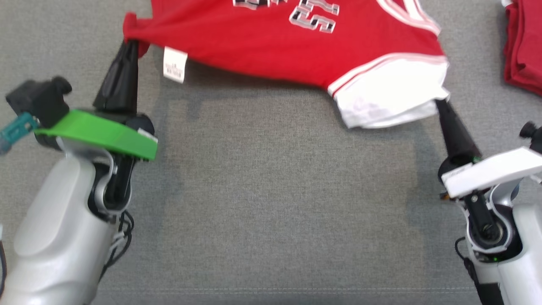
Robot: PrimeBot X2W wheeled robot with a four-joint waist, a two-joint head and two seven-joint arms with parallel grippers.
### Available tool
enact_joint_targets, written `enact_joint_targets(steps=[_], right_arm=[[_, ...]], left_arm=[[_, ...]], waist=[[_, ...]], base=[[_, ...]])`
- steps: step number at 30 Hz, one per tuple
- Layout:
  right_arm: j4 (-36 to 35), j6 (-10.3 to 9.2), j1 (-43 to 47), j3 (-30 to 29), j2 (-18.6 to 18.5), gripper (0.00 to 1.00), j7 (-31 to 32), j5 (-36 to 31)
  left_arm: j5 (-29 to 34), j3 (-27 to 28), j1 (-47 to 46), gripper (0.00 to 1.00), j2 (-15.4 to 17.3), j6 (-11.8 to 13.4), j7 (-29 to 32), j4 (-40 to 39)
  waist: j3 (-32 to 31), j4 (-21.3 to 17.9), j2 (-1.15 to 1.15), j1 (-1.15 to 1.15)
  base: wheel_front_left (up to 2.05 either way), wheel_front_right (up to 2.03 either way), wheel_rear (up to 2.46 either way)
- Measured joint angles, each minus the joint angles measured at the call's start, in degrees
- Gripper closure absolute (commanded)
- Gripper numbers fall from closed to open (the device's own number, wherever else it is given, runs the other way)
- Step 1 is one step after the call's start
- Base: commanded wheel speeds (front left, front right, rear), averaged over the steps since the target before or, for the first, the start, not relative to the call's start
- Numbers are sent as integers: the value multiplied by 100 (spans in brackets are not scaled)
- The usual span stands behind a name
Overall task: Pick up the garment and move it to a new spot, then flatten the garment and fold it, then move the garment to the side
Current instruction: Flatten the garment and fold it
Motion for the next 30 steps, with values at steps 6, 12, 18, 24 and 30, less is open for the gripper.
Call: enact_joint_targets(steps=[6, 12, 18, 24, 30], right_arm=[[-3, 112, 689, 164, -172, 100, -76, -213], [-53, 213, 1349, 426, -279, 100, -74, -419], [-151, 283, 1953, 711, -305, 100, -71, -470], [-313, 282, 2366, 810, -314, 100, -70, -526], [-433, 278, 2594, 862, -407, 100, -21, -626]], left_arm=[[109, 274, 826, 100, -196, -152, 0, -8], [394, 393, 1395, 100, -299, -245, 1, -14], [634, 730, 1970, 100, -323, -300, 12, -23], [728, 979, 2460, 100, -457, -354, 16, -1], [872, 1059, 2637, 100, -608, -435, 16, 97]], waist=[[-405, -5, 0, 0], [-709, 39, 0, 0], [-1009, 119, 0, 0], [-1204, 140, 0, 0], [-1264, 131, 0, 0]], base=[[0, 0, 0], [0, 0, 0], [0, 0, 0], [0, 0, 0], [0, 0, 0]])
